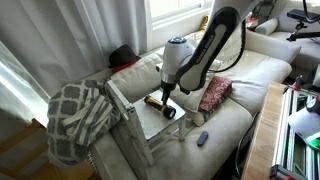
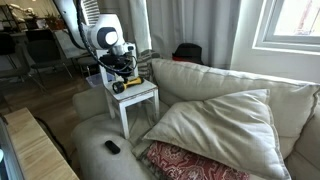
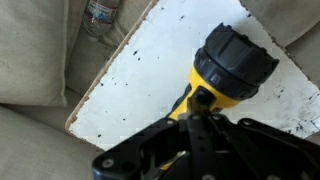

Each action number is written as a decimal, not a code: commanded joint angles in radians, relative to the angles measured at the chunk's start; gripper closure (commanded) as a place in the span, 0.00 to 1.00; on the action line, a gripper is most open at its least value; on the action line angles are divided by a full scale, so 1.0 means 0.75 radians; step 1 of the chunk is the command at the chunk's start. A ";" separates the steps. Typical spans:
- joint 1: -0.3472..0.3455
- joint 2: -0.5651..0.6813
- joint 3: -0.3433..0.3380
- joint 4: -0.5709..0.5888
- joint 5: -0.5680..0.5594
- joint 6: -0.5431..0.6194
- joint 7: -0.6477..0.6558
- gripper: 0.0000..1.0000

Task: Press the on and off button of the torchlight twice and then flip the torchlight to make it face down on the chair seat

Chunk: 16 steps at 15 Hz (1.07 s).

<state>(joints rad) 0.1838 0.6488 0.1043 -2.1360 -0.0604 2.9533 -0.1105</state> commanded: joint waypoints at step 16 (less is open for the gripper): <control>0.062 0.104 -0.017 0.023 -0.012 0.032 0.084 1.00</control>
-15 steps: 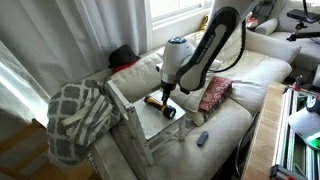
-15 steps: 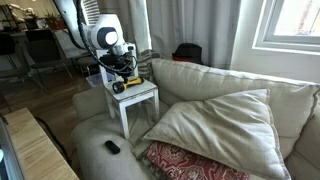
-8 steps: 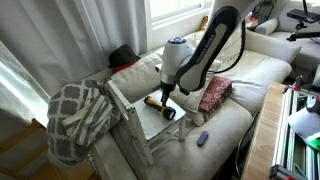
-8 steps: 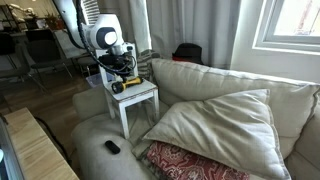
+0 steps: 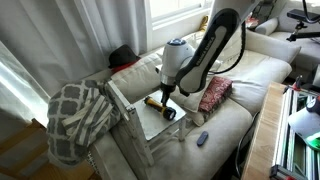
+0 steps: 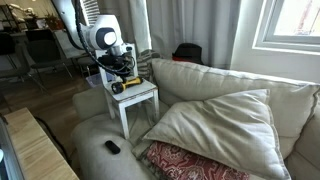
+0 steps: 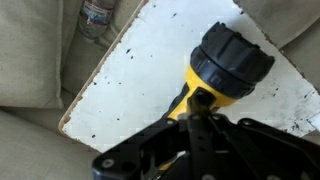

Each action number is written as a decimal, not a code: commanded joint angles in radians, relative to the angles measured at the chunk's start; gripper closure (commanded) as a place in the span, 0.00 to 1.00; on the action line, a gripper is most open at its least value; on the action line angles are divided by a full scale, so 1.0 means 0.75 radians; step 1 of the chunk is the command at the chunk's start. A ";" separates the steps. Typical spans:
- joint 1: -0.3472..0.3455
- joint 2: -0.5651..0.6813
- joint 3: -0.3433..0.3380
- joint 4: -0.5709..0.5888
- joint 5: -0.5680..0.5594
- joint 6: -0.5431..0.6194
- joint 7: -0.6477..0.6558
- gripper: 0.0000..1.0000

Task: Press the on and off button of the torchlight twice and then flip the torchlight to make it face down on the chair seat

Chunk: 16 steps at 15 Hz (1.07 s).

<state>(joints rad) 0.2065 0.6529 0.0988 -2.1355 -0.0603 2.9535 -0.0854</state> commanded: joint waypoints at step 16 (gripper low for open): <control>0.032 -0.032 -0.049 -0.036 -0.033 0.009 0.052 1.00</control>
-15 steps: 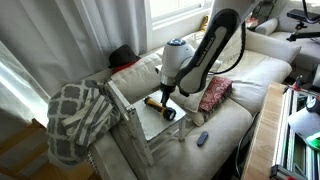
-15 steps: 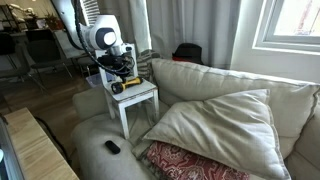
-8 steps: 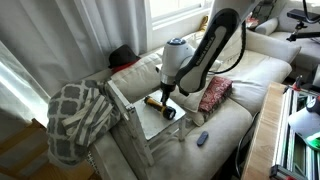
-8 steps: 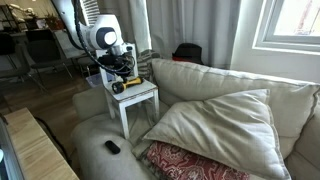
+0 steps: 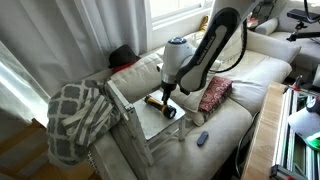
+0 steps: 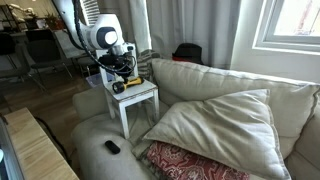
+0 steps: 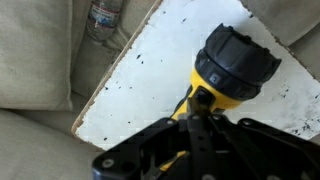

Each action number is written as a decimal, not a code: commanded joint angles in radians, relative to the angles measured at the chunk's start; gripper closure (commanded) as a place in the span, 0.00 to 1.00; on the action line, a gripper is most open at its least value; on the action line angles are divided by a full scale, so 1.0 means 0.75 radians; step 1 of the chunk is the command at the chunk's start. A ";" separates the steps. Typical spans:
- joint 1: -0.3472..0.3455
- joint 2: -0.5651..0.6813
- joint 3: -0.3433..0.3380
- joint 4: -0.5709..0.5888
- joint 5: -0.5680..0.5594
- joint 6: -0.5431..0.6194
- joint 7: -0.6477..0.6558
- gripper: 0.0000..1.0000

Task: Press the on and off button of the torchlight twice and then flip the torchlight to make it face down on the chair seat

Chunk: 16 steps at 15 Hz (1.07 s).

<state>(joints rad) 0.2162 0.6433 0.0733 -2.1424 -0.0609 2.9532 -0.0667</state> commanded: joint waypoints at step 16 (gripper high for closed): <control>0.081 -0.082 -0.068 0.011 -0.101 0.013 0.026 0.47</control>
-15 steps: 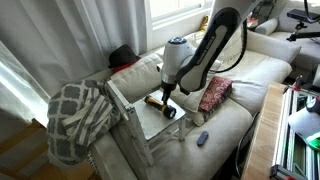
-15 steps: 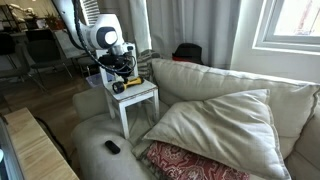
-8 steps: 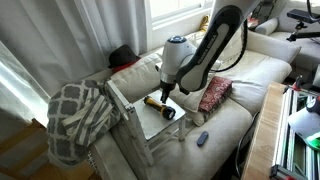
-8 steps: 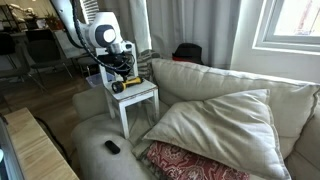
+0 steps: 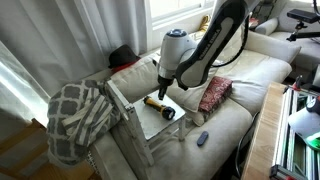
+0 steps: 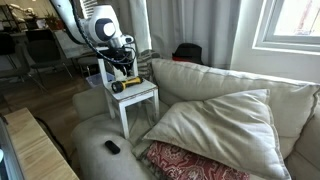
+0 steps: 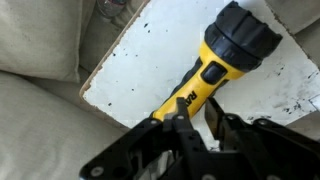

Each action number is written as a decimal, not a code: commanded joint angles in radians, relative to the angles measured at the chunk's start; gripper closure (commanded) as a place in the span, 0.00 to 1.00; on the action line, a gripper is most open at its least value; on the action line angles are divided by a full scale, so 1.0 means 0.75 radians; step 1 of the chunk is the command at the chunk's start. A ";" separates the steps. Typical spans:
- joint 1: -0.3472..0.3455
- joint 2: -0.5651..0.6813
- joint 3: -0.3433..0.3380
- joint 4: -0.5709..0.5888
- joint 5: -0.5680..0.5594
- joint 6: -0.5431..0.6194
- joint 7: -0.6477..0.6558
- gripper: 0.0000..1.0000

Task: Press the on and off button of the torchlight twice and then flip the torchlight to make it face down on the chair seat

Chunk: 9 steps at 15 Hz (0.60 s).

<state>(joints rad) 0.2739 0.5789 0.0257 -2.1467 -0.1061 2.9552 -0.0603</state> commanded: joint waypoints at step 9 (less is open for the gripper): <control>-0.023 0.185 0.021 0.219 -0.012 0.026 0.024 0.00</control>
<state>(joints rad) 0.2701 0.6472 0.0317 -2.0450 -0.1102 2.9552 -0.0598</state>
